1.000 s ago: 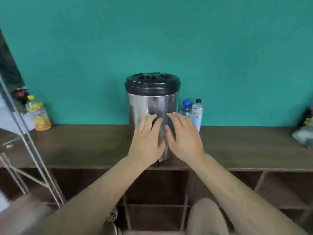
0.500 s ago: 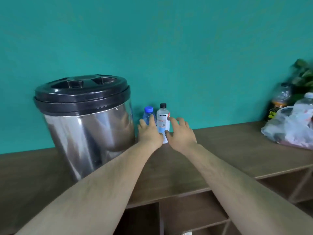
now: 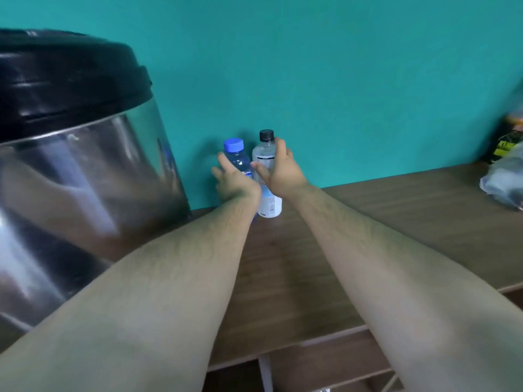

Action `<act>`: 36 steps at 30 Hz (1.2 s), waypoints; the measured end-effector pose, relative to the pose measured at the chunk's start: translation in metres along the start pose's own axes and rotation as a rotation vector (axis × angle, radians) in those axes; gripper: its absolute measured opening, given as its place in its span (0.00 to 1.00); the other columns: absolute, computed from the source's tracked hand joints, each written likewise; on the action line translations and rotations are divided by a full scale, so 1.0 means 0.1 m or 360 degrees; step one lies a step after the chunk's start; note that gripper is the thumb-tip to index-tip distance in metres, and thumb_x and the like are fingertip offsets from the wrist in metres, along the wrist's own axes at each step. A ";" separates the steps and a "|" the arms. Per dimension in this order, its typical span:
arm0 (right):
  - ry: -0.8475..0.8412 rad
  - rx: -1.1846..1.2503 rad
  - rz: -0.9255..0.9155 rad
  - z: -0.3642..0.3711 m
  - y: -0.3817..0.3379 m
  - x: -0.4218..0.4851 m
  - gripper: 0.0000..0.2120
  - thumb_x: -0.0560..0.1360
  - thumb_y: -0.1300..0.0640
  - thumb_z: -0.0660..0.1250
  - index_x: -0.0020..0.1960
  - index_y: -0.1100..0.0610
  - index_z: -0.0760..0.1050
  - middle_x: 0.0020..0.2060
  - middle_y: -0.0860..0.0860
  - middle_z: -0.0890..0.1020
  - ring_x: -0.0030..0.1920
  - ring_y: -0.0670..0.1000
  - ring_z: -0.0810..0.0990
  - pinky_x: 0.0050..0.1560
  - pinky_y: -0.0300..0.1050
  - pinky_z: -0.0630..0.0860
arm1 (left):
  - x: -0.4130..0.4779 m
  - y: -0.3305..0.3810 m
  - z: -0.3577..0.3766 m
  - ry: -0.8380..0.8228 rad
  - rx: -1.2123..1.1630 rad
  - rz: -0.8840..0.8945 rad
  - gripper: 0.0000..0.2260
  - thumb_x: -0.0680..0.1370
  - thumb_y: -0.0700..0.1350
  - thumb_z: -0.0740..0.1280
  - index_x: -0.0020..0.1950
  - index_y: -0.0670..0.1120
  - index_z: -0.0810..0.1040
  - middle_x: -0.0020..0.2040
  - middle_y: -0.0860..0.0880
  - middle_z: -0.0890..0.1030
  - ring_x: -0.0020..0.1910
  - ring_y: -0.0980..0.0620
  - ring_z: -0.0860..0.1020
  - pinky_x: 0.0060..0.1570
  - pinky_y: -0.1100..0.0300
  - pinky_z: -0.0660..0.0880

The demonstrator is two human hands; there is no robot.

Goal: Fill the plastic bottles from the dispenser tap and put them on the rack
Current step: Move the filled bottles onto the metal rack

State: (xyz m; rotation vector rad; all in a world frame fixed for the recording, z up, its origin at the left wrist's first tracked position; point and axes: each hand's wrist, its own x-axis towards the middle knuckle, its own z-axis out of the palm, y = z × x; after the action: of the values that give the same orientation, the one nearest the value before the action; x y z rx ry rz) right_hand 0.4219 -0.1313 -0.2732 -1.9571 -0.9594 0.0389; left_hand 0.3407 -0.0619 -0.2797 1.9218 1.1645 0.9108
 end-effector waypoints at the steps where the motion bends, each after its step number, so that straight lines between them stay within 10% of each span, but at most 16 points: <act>1: 0.0000 -0.0031 -0.0009 -0.01 0.01 -0.04 0.33 0.82 0.48 0.70 0.79 0.58 0.59 0.69 0.62 0.70 0.62 0.64 0.77 0.61 0.54 0.75 | -0.02 -0.03 0.00 -0.0015 0.0032 0.0031 0.35 0.78 0.44 0.71 0.80 0.51 0.56 0.68 0.44 0.67 0.59 0.37 0.77 0.53 0.49 0.75; 19: 0.0095 -0.0031 -0.0234 -0.70 -0.86 -3.11 0.34 0.75 0.42 0.73 0.75 0.52 0.67 0.66 0.49 0.76 0.63 0.49 0.75 0.50 0.37 0.66 | -2.61 -0.53 -2.15 -0.0414 -0.0517 0.0432 0.35 0.68 0.40 0.81 0.70 0.59 0.70 0.62 0.54 0.79 0.61 0.54 0.81 0.63 0.44 0.78; 32: -0.0531 0.0432 -0.0676 0.94 -2.91 -4.25 0.29 0.76 0.41 0.73 0.72 0.48 0.70 0.63 0.46 0.78 0.63 0.49 0.78 0.63 0.54 0.75 | -3.48 -1.76 -4.98 0.0305 -0.0181 0.0283 0.38 0.69 0.42 0.82 0.64 0.74 0.68 0.62 0.58 0.80 0.62 0.56 0.80 0.62 0.46 0.79; 36: -0.0724 0.0477 -0.0788 1.58 -3.37 -4.50 0.26 0.76 0.43 0.74 0.69 0.49 0.71 0.61 0.46 0.79 0.61 0.49 0.79 0.60 0.53 0.77 | -3.60 -2.31 -5.52 0.0430 -0.0150 0.0098 0.37 0.69 0.40 0.82 0.73 0.56 0.69 0.64 0.54 0.81 0.62 0.52 0.81 0.61 0.42 0.79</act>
State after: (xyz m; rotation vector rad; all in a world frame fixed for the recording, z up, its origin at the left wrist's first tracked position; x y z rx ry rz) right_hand -0.1562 -0.2128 -0.2622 -1.4171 -1.6141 0.3366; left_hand -0.3442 -0.1975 -0.2679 1.8064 1.1962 1.2670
